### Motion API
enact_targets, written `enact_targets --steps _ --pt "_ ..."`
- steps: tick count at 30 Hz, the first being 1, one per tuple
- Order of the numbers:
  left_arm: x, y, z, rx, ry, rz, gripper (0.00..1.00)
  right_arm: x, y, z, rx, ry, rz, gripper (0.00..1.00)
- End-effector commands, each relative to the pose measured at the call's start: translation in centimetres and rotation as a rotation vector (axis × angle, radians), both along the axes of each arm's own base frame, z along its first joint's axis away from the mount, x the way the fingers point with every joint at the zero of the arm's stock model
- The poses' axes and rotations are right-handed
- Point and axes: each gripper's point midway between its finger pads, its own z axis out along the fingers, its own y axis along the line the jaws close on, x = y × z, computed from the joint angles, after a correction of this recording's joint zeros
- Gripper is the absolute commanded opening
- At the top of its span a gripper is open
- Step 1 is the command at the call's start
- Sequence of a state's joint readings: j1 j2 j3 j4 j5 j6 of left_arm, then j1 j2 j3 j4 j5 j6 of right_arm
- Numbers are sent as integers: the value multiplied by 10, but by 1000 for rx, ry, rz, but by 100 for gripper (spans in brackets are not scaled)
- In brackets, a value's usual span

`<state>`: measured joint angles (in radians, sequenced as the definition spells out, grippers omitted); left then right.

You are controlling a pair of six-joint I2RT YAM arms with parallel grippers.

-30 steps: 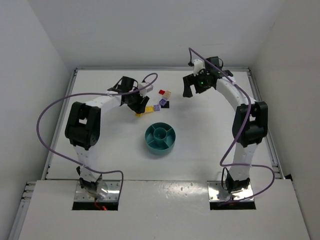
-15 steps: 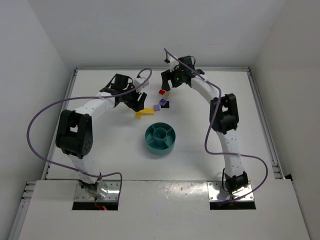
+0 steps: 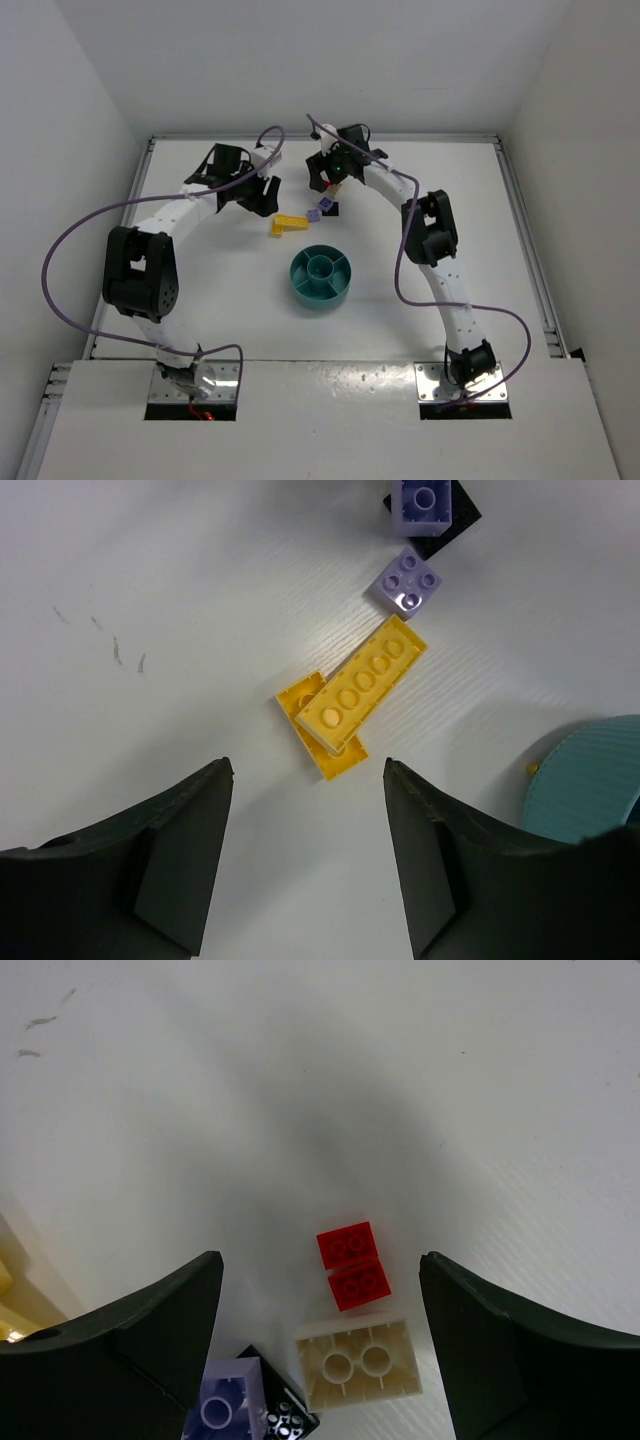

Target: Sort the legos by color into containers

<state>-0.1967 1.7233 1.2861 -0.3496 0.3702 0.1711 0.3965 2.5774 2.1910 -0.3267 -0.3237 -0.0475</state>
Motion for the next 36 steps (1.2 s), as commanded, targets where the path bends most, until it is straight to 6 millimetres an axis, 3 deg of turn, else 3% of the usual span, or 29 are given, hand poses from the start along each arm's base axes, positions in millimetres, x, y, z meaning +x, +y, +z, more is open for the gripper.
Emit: enact_targets --steps 1,5,14,21,23,29,36 --pt "3 1 27 -34 -66 7 68 19 7 16 14 -94 3 79" --pt "2 0 27 -40 -61 13 68 20 4 -1 -9 -85 -5 77" --pt "3 3 27 -46 -60 15 68 13 1 -19 -26 -46 -4 63" --pt "6 2 23 -44 -51 15 68 6 -15 -13 -47 -33 4 57" --pt "5 1 23 -50 -50 9 68 -2 -19 -25 -67 -6 13 54" --pt "5 1 23 -45 -54 3 68 -8 -22 -25 -84 0 26 49" --pt "7 1 25 -46 -64 2 68 -22 -28 -31 -109 32 40 32"
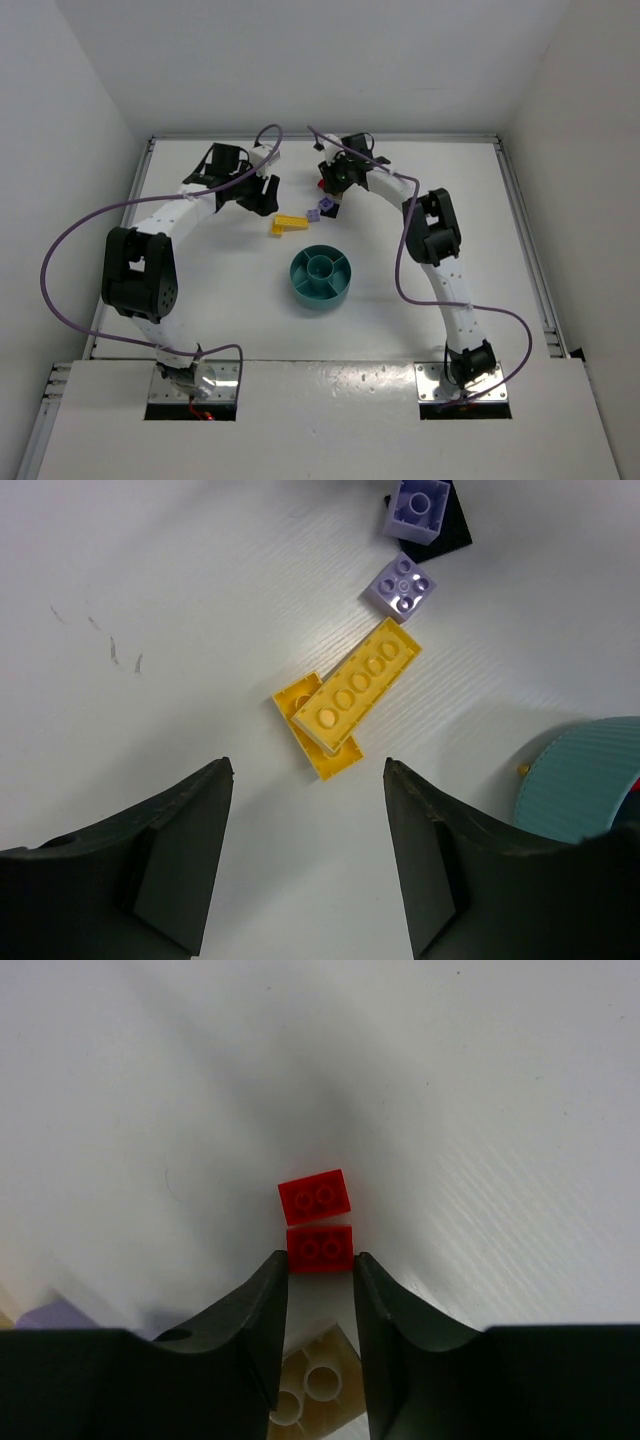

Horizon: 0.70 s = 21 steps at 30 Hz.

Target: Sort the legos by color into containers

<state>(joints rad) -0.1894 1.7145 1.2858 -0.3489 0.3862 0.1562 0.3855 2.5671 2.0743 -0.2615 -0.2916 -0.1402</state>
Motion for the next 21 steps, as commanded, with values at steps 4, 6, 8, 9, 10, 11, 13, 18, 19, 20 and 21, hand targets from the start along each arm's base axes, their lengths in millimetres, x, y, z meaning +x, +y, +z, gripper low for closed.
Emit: enact_targets --steps 4,6,8,9,10,11,13,18,19,20,21 --pt "5 1 17 -23 -55 -2 68 -22 -8 15 -11 53 26 21" --pt "7 1 18 -25 -64 -2 68 -22 -4 30 11 36 40 16" --pt "9 0 19 -26 -73 -3 68 -23 -2 47 30 25 42 7" --pt "9 0 19 -26 -73 -3 68 -23 0 53 42 18 51 6" --pt "9 0 19 -32 -69 3 68 -24 2 61 58 15 52 6" --pt "8 0 17 -32 -69 3 68 -23 2 67 62 5 52 6" --pt "8 0 17 -32 -69 3 68 -26 6 91 92 -12 64 4" --pt "10 0 19 -34 -79 3 68 -55 -1 143 139 -43 114 2" --pt "12 0 20 -35 -88 3 68 -64 -3 150 140 -43 129 2" --pt "10 0 13 -32 -70 3 68 -78 -5 146 129 -26 161 2" --pt "10 0 13 -32 -70 3 68 -89 -4 152 142 -18 198 2"
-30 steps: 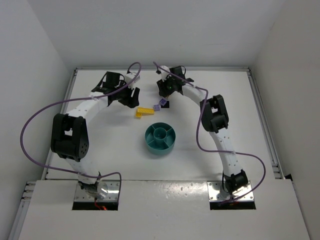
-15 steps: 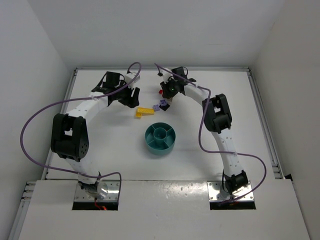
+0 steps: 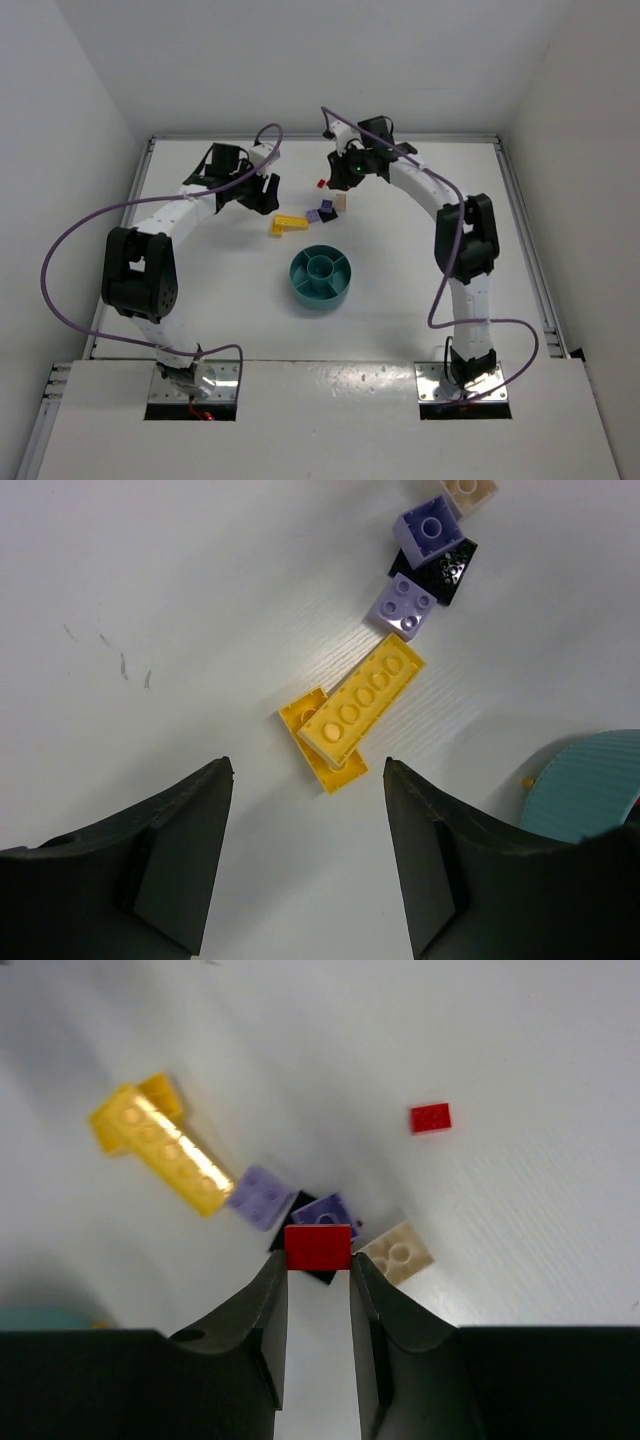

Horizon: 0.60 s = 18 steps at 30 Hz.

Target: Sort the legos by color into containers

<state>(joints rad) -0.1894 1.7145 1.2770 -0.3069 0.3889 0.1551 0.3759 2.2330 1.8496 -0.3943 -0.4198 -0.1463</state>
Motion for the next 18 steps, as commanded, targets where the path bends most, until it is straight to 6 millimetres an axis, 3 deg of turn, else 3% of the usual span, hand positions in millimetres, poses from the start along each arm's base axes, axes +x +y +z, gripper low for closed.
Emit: enact_targets --steps 1,5,8,12,18 --pt "4 0 10 -29 -37 -3 68 -35 3 63 74 -64 133 1" --pt "5 0 12 -31 -46 -3 68 -97 -8 72 52 -9 237 1" --pt "4 -2 12 -39 -45 -12 68 -130 -10 68 34 27 305 1" --pt "6 -4 10 -45 -44 -19 68 -163 -13 62 22 115 391 1" --pt "3 -5 7 -49 -33 -26 68 -194 -9 50 -27 155 539 1"
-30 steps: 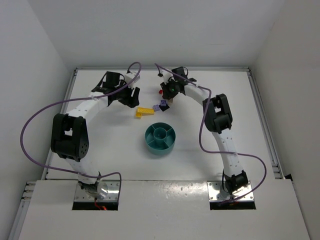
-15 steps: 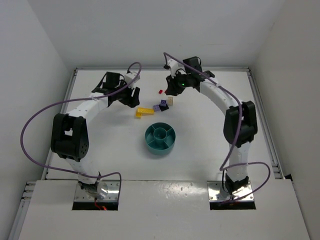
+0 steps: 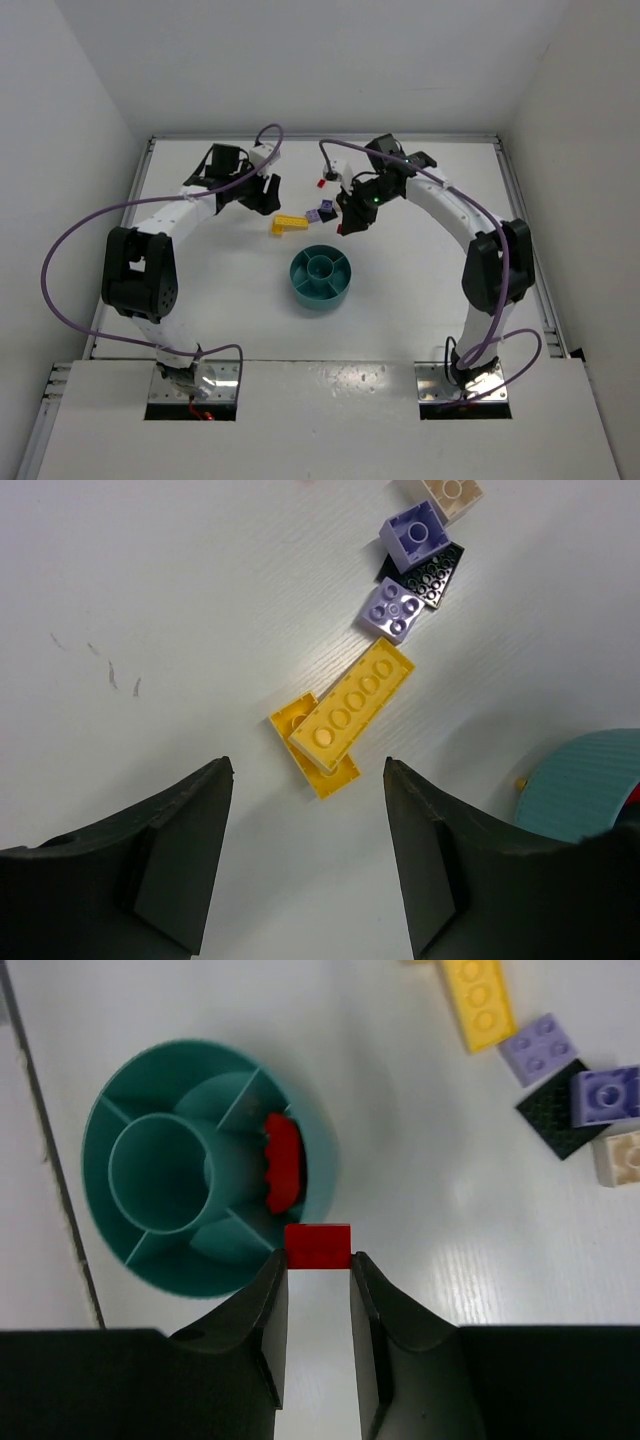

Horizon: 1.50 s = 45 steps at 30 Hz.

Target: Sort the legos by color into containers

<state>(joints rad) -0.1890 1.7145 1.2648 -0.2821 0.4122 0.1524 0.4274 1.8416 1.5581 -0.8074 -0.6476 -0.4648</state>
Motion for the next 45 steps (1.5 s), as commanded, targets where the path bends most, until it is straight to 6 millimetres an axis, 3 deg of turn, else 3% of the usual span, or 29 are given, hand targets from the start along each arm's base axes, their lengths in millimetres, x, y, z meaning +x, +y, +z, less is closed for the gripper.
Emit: enact_targets --steps 1,12,26,31,34,42,45 --pt "0 -1 7 -30 -25 -11 68 -29 5 -3 -1 21 155 1" --pt "-10 3 5 -24 -25 -4 69 -54 28 -22 -78 19 320 1" --pt "-9 3 8 -27 -43 -4 69 -30 34 -36 -124 -61 282 2" --pt "-9 3 8 -27 -43 -4 69 -30 35 -40 -131 -38 272 2" --pt "-9 3 8 -27 -43 -4 69 -31 33 -40 -134 -35 280 15" --pt "-4 0 7 -54 -30 21 70 -35 30 -38 -134 -50 298 31" --pt "1 -5 15 -81 -35 15 70 -35 30 -32 -125 -71 297 37"
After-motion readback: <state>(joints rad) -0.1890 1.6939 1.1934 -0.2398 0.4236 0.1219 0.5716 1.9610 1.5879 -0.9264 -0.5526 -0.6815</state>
